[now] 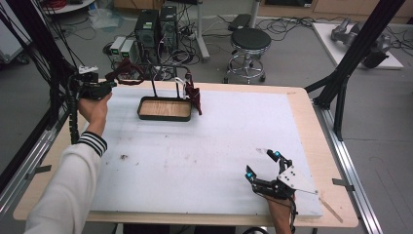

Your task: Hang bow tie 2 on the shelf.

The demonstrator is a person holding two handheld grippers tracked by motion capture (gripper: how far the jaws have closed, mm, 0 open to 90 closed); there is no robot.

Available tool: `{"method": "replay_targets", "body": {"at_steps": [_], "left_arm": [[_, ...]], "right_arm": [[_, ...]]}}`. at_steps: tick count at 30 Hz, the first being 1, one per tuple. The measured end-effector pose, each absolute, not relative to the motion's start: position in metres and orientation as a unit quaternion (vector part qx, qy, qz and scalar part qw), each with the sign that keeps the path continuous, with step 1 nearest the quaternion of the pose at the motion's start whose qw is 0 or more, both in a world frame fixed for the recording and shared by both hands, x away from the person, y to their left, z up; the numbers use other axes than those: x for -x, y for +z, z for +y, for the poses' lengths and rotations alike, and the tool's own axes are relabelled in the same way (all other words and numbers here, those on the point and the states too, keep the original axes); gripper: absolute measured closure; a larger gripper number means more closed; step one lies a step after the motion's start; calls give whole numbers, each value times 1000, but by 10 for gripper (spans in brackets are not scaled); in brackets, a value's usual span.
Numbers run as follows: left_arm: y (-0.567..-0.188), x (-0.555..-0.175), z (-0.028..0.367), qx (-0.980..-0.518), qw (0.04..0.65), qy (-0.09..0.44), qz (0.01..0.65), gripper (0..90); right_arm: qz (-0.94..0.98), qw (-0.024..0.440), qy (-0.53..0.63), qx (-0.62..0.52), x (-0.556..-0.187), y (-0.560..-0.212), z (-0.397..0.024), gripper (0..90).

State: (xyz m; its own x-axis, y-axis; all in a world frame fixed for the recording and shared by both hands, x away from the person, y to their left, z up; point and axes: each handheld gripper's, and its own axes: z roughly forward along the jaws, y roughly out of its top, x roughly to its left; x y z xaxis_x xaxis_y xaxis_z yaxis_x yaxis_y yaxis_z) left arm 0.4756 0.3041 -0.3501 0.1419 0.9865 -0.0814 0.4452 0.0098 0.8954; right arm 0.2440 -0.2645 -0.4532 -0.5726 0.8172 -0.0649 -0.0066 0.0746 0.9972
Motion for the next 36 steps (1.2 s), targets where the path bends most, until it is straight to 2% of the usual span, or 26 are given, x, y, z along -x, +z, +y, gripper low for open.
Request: {"method": "replay_targets", "body": {"at_steps": [8, 18, 20, 21, 25, 26, 27, 36], "left_arm": [[-364, -474, 306, -638, 416, 301, 574, 831], [-362, -471, 306, -647, 415, 303, 563, 809], [-361, -470, 306, -649, 413, 305, 561, 758], [-360, -470, 306, -650, 415, 304, 560, 704], [-363, -472, 306, -654, 411, 306, 557, 300], [-364, -472, 306, -657, 408, 308, 554, 221], [-365, -471, 306, -659, 415, 310, 546, 185], [-361, -442, 316, -663, 519, 286, 458, 167]], "right_arm": [[646, 344, 605, -313, -244, -453, -265, 101], [646, 344, 606, -313, -243, -454, -265, 101], [646, 343, 605, -315, -243, -454, -264, 101], [645, 345, 605, -314, -243, -454, -265, 101], [642, 345, 608, -316, -242, -454, -265, 101], [641, 347, 608, -313, -243, -454, -266, 101], [640, 346, 610, -314, -242, -454, -266, 101], [635, 349, 615, -312, -241, -455, -267, 101]]}}
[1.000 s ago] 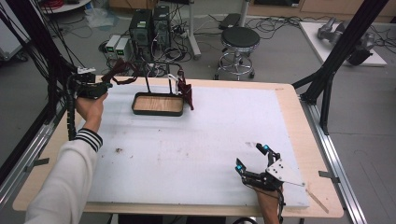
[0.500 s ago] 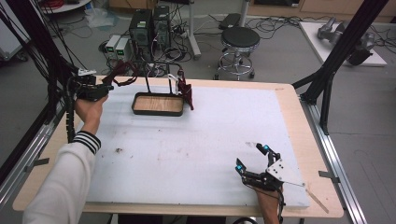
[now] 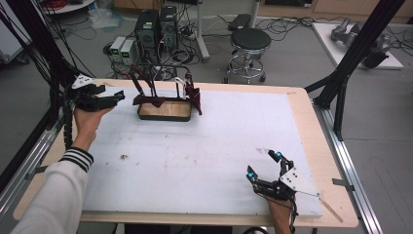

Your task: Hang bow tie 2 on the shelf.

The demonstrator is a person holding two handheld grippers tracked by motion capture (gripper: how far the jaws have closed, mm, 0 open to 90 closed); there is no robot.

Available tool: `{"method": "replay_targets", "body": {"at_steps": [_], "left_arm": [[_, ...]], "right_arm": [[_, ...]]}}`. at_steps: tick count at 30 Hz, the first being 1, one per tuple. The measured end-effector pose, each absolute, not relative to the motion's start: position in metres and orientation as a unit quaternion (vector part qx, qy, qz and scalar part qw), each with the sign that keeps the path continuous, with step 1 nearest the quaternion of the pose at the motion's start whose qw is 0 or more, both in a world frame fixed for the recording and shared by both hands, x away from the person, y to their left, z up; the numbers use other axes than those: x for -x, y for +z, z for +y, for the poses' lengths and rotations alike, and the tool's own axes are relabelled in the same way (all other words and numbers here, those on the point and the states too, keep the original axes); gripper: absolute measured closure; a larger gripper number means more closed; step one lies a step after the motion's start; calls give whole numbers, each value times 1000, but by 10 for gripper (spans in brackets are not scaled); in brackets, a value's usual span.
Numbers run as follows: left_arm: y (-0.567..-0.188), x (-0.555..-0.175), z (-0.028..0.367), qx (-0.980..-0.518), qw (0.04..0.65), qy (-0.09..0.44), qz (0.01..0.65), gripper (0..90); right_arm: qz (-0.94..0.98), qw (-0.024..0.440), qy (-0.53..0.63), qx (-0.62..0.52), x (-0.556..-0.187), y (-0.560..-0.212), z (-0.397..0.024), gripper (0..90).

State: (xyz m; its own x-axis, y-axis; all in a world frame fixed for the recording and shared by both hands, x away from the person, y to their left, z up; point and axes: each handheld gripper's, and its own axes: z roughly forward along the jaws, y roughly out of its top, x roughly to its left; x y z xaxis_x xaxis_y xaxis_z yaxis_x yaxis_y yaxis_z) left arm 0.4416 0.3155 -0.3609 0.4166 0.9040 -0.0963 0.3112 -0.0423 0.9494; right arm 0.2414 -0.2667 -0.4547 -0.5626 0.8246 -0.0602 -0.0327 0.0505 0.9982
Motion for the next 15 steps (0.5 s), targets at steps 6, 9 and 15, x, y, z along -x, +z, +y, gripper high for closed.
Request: {"method": "replay_targets", "body": {"at_steps": [6, 9, 15], "left_arm": [[-361, -410, 309, -676, 563, 278, 386, 163], [-362, -398, 304, -683, 574, 281, 353, 163], [-366, -379, 300, -672, 610, 268, 322, 163]], "right_arm": [[635, 346, 616, -313, -241, -455, -267, 101], [635, 351, 615, -309, -241, -455, -267, 101], [635, 349, 616, -309, -240, -455, -266, 101]]}}
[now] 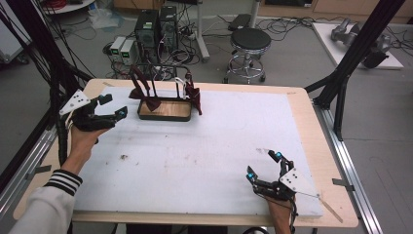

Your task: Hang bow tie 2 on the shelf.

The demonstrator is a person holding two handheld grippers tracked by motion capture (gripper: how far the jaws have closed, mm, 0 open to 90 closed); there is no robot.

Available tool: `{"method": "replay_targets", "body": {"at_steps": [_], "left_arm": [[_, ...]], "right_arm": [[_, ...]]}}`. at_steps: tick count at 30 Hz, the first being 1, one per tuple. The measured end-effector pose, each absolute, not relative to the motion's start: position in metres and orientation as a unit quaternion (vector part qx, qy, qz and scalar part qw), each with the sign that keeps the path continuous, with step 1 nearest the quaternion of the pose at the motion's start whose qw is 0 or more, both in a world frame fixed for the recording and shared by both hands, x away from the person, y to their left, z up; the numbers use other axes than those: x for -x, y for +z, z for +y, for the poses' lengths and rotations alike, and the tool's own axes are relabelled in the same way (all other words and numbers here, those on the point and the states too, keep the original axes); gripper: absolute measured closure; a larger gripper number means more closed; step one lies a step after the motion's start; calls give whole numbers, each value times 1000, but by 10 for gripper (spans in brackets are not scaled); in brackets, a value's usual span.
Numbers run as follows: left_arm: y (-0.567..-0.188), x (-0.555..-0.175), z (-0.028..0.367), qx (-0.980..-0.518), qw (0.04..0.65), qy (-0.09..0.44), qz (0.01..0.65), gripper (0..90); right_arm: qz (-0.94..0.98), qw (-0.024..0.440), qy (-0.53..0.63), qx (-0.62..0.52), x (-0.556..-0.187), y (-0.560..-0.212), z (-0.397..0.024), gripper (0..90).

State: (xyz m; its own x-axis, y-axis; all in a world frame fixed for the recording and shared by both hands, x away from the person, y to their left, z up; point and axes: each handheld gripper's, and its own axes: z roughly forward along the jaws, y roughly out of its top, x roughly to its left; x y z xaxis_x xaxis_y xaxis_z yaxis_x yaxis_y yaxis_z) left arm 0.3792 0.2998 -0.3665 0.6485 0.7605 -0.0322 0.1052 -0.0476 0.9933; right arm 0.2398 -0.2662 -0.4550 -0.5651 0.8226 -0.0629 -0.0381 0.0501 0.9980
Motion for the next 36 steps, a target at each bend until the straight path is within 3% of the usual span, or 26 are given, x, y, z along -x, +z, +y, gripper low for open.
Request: {"method": "replay_targets", "body": {"at_steps": [7, 18, 36], "left_arm": [[-389, -348, 300, -664, 639, 245, 300, 162], [-429, -307, 301, -656, 648, 259, 288, 162], [-454, -288, 298, -646, 656, 274, 279, 165]], "right_arm": [[635, 353, 615, -306, -240, -455, -266, 101], [635, 359, 613, -304, -239, -455, -265, 101], [638, 361, 609, -303, -239, -455, -264, 101]]}}
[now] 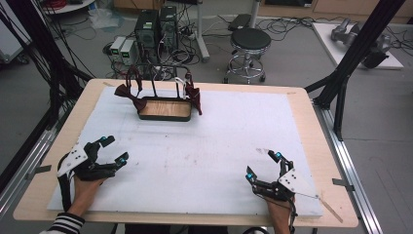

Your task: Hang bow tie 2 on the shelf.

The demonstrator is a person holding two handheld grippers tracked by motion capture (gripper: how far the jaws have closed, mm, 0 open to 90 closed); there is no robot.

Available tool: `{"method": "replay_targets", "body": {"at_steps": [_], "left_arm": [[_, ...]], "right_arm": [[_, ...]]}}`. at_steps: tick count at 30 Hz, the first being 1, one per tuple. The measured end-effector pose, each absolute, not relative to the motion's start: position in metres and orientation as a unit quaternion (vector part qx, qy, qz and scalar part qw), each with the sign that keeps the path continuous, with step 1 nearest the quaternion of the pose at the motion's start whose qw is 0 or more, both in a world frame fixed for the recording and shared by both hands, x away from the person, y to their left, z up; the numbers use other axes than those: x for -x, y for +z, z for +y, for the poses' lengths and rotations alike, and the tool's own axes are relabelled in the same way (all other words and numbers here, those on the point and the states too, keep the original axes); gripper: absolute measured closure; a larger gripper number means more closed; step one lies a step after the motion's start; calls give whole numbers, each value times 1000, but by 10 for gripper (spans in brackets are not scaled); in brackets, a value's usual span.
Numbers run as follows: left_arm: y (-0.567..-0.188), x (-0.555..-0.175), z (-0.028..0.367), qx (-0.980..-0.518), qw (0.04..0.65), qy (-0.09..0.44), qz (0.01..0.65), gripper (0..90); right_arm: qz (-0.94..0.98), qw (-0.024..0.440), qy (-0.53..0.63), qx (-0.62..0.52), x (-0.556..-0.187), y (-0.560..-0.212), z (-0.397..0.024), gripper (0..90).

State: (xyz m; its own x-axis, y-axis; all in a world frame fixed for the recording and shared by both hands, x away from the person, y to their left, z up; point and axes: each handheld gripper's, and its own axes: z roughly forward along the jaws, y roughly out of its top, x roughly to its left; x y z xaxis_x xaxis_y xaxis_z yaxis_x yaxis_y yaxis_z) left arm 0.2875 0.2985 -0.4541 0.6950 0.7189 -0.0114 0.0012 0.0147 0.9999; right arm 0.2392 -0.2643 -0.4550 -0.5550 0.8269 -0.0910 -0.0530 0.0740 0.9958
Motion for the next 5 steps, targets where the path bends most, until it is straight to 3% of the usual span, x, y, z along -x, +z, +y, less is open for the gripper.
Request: {"method": "replay_targets", "body": {"at_steps": [5], "left_arm": [[-455, -285, 299, -641, 659, 282, 275, 166]], "right_arm": [[639, 362, 607, -303, -238, -455, -264, 101]]}}
